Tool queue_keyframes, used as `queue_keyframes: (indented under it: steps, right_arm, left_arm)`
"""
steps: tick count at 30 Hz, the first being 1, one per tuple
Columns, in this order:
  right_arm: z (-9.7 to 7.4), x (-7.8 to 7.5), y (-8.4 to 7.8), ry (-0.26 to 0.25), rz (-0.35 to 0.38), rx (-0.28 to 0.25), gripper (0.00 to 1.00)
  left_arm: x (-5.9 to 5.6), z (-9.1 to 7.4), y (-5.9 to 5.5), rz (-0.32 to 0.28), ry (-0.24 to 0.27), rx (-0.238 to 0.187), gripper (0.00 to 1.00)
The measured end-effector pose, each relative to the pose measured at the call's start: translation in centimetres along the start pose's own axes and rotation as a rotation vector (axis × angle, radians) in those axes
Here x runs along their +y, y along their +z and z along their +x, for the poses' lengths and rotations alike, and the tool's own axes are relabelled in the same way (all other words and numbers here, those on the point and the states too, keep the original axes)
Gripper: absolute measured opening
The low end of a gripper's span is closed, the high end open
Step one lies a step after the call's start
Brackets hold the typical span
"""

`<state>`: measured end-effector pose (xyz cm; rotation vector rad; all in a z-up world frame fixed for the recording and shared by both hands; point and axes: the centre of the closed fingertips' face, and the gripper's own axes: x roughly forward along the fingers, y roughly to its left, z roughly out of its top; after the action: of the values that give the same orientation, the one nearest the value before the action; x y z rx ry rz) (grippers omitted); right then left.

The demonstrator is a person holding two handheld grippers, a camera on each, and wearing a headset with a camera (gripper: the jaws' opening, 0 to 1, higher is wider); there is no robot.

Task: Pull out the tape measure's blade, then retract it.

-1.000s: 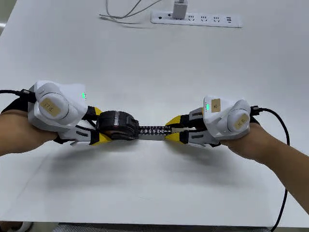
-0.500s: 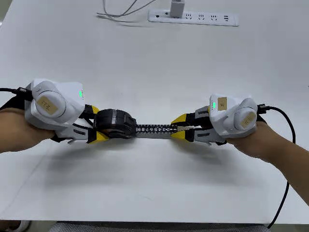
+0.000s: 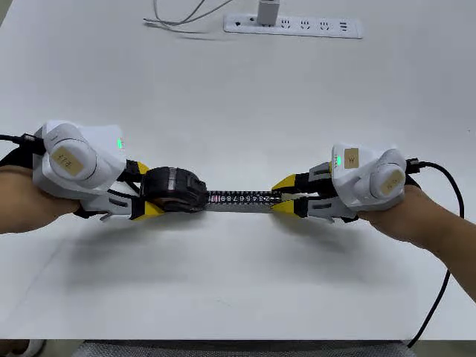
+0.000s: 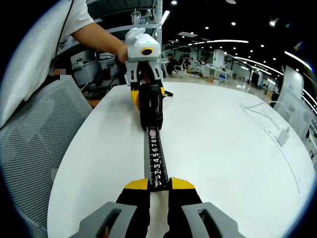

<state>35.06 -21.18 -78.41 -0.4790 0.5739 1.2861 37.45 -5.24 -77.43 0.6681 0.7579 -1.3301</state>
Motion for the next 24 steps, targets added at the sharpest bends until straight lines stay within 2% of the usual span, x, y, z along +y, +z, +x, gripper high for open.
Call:
queue_keyframes:
  steps: [24]
  right_arm:
    - [-2.8, 0.2, -1.8, -0.023, 0.003, 0.047, 0.08]
  left_arm:
    - [-0.1, 0.0, 0.0, -0.005, 0.003, -0.001, 0.26]
